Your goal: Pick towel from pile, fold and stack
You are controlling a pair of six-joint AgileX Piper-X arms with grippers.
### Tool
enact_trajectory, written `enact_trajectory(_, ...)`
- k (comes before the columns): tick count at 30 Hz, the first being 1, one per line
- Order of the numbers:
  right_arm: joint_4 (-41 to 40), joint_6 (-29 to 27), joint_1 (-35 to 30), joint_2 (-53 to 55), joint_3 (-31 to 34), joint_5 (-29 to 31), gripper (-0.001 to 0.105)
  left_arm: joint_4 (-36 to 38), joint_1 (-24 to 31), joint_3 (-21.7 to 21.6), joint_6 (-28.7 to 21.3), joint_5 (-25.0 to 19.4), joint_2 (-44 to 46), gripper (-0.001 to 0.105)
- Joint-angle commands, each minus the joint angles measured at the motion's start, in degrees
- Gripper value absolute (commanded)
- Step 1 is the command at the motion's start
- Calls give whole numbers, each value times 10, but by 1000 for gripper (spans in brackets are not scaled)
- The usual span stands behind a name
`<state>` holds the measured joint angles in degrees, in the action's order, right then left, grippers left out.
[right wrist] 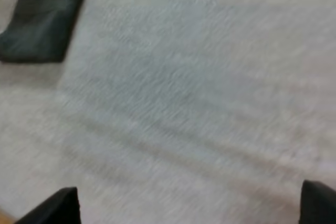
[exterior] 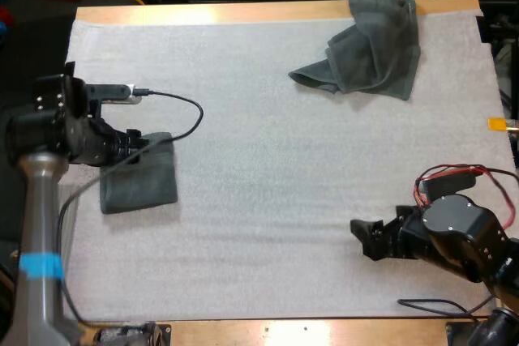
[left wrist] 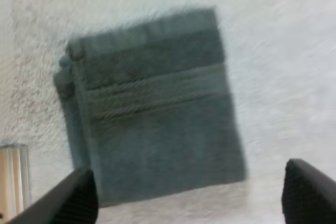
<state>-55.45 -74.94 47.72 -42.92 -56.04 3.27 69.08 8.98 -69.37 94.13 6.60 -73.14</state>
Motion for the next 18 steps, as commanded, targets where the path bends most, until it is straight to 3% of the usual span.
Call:
enact_trajectory(1,-2,-18,-2,1,-4,24,79,4,-9,-3,9,14,21,69)
enact_trajectory(9,-6,-70,-72,-18,-4,38,79,2,-111,-3,17,20,109,69)
enact_trajectory(15,-11,-131,-198,-18,-4,25,79,2,-187,-3,36,15,163,69)
enact_trajectory(18,-19,-158,-262,-18,-4,6,79,8,-215,-3,37,-12,183,69)
